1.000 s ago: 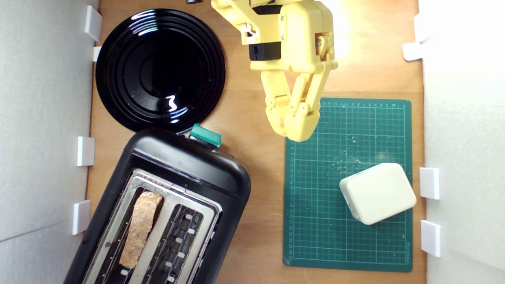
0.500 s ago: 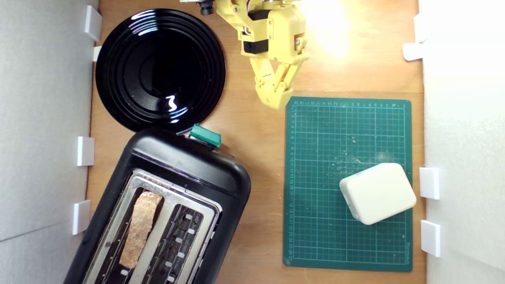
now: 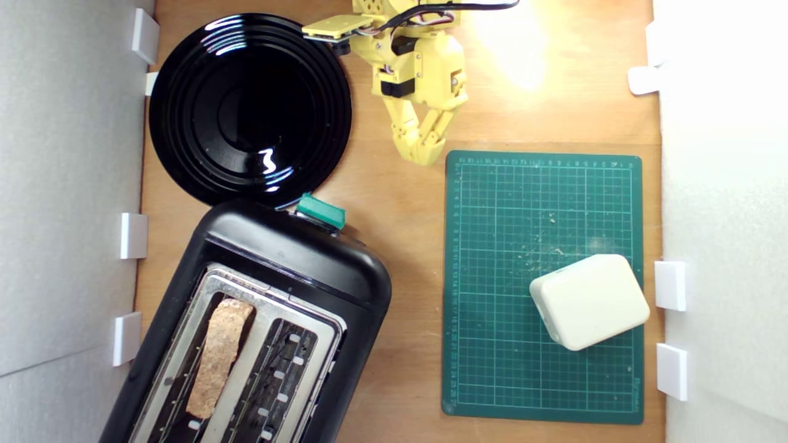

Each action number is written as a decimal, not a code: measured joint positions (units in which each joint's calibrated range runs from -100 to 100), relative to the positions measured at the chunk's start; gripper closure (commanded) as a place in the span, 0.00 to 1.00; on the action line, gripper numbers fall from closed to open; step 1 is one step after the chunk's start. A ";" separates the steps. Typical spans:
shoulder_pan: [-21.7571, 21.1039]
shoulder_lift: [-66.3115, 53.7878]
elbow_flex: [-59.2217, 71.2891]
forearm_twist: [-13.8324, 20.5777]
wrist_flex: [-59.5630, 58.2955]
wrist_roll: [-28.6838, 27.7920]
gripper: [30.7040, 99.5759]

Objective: Pick bread and place in toaster

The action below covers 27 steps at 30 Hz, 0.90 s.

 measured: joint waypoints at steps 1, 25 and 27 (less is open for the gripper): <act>-0.09 -0.67 1.29 -0.09 0.00 0.26 0.96; -0.09 -1.26 2.03 -0.27 10.85 0.83 0.96; -0.09 -1.26 2.03 -0.27 11.02 0.83 0.96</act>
